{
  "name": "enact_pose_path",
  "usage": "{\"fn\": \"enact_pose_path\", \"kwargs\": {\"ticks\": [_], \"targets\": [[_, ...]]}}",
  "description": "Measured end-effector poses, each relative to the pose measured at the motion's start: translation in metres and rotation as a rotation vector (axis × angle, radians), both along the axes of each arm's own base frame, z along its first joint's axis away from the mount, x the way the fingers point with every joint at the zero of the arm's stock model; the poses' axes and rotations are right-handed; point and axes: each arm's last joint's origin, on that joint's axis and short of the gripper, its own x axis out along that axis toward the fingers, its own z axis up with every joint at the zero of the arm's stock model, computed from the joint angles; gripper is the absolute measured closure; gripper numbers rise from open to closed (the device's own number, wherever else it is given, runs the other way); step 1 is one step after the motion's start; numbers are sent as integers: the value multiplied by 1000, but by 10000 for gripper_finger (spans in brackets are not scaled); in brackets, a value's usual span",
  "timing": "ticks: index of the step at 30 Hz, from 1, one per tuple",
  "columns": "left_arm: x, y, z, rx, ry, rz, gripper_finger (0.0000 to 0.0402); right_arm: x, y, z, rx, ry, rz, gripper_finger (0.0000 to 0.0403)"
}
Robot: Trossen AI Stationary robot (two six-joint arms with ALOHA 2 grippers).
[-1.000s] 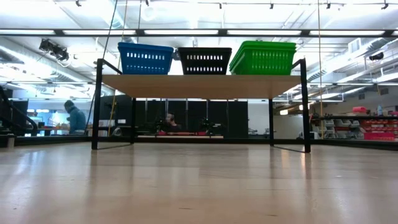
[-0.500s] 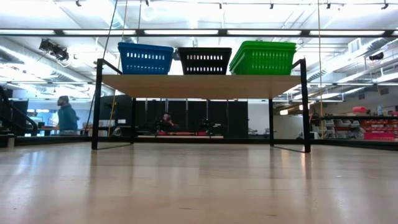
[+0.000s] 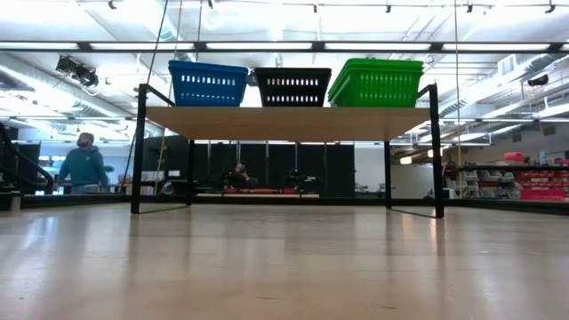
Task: Stack baskets on shelf by color
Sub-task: Stack the black bin on top of the black bin on the shelf
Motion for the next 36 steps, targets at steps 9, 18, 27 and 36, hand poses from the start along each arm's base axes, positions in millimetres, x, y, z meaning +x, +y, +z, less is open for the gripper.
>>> {"fn": "enact_pose_path", "kwargs": {"ticks": [9,18,27,36], "targets": [[30,5,73,191,-64,2,397,0,-1,0,-9,-3,-18,239],[60,36,165,409,-272,27,398,0,-1,0,-12,-5,-36,239],[100,89,234,643,-580,24,398,1,-2,0,-36,-14,-58,239],[152,152,253,789,-736,-22,396,1,-2,0,-65,-26,-52,239]]}}
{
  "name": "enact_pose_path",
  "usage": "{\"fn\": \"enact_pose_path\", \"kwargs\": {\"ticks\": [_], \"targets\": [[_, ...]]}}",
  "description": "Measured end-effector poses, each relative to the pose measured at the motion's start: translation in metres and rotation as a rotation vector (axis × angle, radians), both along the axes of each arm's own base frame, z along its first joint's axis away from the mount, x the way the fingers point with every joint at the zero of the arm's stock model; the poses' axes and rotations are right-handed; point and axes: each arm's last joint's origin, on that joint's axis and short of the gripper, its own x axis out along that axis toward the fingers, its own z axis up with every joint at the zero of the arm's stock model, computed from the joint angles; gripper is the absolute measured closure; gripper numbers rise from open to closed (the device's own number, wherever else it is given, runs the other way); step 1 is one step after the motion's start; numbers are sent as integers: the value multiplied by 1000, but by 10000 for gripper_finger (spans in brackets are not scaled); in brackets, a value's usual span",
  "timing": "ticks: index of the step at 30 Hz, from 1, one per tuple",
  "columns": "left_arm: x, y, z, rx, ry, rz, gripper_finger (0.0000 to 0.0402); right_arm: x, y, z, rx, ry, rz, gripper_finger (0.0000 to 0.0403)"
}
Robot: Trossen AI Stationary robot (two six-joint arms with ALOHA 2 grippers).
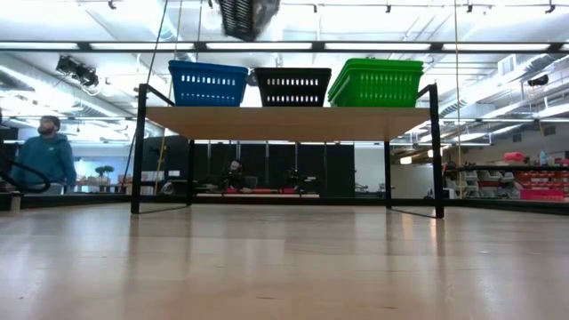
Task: Stack baskets on shelf by color
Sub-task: Stack the black bin on top of the black bin on the shelf
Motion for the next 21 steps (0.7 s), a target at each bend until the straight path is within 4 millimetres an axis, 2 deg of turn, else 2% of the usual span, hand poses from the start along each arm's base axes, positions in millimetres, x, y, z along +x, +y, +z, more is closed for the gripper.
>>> {"fn": "enact_pose_path", "kwargs": {"ticks": [4,10,14,21], "targets": [[28,19,-8,58,-3,-53,395,0,0,0,-8,1,8,239],[62,42,-42,82,151,-155,395,-1,0,-1,8,11,1,239],[73,53,-57,97,222,-192,395,-1,0,0,18,15,-4,239],[74,69,-59,124,249,-179,394,-3,-1,-2,10,32,-5,239]]}}
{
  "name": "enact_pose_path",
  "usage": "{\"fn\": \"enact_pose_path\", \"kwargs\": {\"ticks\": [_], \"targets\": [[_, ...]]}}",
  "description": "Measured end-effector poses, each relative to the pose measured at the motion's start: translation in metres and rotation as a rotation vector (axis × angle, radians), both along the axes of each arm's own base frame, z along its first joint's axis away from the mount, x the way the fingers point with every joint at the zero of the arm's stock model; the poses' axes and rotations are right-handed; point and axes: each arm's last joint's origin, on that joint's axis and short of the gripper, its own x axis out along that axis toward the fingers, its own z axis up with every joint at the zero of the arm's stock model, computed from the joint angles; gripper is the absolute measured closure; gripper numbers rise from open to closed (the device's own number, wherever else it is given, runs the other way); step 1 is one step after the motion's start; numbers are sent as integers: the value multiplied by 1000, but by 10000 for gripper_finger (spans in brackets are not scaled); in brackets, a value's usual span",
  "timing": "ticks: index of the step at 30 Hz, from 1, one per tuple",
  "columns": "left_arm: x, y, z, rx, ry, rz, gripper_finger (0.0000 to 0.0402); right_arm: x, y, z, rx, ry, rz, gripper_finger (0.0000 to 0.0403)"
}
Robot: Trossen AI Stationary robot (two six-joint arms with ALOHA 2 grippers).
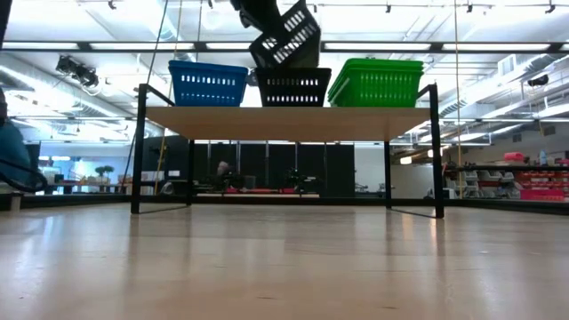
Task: Stack baskets on shelf by color
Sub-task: Stack the black bin on top of the black bin on the shelf
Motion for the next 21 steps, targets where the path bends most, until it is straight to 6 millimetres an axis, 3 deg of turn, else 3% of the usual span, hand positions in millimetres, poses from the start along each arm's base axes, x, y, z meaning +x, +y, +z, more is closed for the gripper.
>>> {"fn": "enact_pose_path", "kwargs": {"ticks": [7,21], "targets": [[-3,11,-2,-69,31,-10,376,0,0,0,-1,0,0,239],[-4,5,0,-94,14,19,325,-1,0,-1,-3,14,0,239]]}}
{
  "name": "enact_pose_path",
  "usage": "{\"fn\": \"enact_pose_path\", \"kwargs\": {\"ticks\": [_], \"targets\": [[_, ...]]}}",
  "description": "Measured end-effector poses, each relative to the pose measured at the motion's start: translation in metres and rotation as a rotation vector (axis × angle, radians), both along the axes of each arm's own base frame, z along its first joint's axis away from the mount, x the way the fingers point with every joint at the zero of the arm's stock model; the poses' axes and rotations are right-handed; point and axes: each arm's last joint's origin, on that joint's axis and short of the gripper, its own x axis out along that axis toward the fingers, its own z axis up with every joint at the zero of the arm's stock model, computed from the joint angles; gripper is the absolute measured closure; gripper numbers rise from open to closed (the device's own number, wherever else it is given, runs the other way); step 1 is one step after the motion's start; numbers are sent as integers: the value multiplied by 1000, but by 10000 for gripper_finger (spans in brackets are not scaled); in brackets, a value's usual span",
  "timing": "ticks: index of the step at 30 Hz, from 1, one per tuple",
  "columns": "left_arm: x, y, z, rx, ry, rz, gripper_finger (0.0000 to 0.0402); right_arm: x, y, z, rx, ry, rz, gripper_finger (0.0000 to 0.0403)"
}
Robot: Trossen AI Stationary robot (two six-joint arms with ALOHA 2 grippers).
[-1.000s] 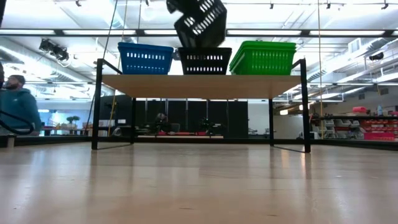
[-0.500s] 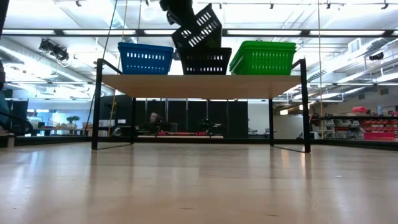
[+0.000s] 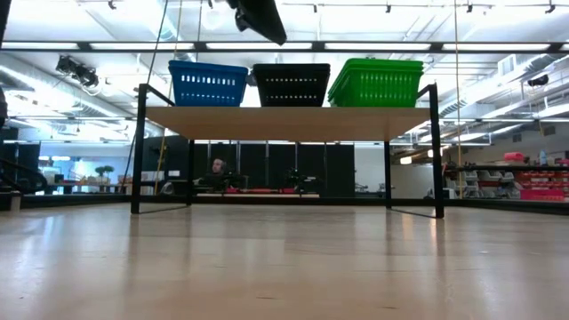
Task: Stack baskets on shelf by color
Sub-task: Stack the black bin on top of the black bin on the shelf, then stack the blue bin on top of the blue bin on the shelf
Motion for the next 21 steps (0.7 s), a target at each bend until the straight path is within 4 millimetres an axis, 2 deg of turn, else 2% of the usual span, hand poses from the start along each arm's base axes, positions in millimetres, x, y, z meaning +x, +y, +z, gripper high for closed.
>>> {"fn": "enact_pose_path", "kwargs": {"ticks": [5,9,14,21], "targets": [[-8,-2,22,-59,-126,68,320,-8,2,-10,7,132,23,239],[-14,-9,63,-89,-285,68,323,-11,13,-27,30,237,103,239],[-24,-21,116,-124,-513,64,328,-9,37,-65,76,343,176,234],[-35,-41,154,-245,-719,67,324,-15,81,-122,203,394,255,198]]}}
